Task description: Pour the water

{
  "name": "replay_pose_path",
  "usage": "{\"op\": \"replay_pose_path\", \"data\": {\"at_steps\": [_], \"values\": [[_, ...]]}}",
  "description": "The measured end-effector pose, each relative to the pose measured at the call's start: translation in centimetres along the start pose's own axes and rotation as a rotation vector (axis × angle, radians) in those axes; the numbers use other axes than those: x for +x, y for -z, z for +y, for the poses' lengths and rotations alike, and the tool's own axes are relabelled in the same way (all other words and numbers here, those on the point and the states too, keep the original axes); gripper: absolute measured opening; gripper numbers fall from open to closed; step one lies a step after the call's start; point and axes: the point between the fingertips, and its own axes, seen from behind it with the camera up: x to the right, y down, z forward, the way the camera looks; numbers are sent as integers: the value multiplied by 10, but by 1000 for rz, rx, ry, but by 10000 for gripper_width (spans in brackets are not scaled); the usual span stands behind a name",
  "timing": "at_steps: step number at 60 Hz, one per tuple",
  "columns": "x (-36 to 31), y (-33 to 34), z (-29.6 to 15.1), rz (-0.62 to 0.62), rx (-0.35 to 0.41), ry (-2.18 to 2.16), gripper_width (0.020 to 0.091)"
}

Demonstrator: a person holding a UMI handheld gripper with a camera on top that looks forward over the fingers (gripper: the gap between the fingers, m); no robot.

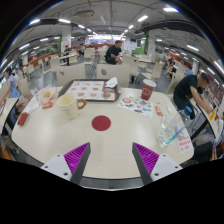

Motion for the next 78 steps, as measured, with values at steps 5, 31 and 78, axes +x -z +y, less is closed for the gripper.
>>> {"op": "replay_pose_path", "data": {"at_steps": [5,31,78], "values": [[53,-9,17,19,-11,-30,846],[237,-78,38,52,50,-96,847],[258,-139,-28,166,198,-56,405]]}}
